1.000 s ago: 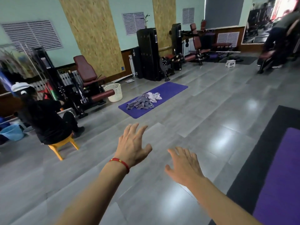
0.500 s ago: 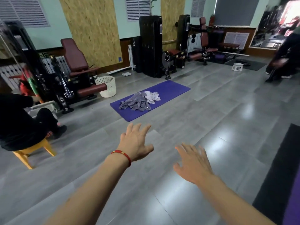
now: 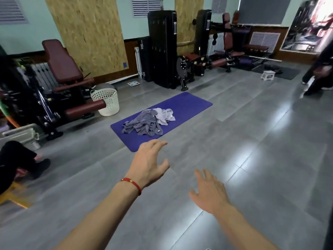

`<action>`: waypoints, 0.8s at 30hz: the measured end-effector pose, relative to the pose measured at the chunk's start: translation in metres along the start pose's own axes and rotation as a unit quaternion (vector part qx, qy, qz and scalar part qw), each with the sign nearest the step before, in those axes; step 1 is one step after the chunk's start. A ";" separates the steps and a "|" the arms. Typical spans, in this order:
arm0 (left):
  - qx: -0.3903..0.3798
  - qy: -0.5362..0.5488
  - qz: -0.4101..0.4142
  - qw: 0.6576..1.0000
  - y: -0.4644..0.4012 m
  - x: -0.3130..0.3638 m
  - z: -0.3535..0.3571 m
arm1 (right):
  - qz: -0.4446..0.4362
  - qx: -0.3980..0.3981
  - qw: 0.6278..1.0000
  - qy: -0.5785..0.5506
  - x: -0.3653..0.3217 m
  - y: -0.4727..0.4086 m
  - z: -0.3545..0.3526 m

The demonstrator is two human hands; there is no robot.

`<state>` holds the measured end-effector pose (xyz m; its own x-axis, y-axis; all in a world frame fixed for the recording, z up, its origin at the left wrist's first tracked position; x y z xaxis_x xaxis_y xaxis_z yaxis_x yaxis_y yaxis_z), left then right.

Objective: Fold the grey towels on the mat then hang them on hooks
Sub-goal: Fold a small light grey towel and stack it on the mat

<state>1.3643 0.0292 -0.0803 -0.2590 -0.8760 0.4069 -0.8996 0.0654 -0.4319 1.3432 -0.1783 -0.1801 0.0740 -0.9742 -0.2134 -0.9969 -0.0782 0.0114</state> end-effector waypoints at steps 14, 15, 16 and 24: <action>-0.035 -0.230 -0.021 0.972 -0.295 -0.053 0.132 | -0.065 -0.009 0.998 0.018 0.051 -0.353 -0.026; -0.037 -0.237 -0.027 0.970 -0.315 -0.062 0.145 | -0.064 -0.004 0.998 0.016 0.055 -0.380 -0.025; -0.039 -0.231 -0.035 0.972 -0.336 -0.071 0.159 | -0.065 0.004 0.998 0.017 0.057 -0.407 -0.025; -0.066 -0.122 -0.074 0.988 -0.524 -0.163 0.274 | -0.042 0.030 0.997 0.056 0.072 -0.618 -0.010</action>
<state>1.9738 0.0066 -0.1410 -0.0430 -0.9686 0.2450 -0.9634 -0.0248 -0.2670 1.9644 -0.2021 -0.1926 0.1569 -0.9825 -0.1001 -0.9866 -0.1514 -0.0606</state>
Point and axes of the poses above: each hand's wrist, its own y-axis away from the middle knuckle, its own z-axis out of the palm, x = y × z, the point moved 6 cm from there along -y, towards the middle knuckle, and after that the axes turned 11 degrees about x, right-handed, at the moved point
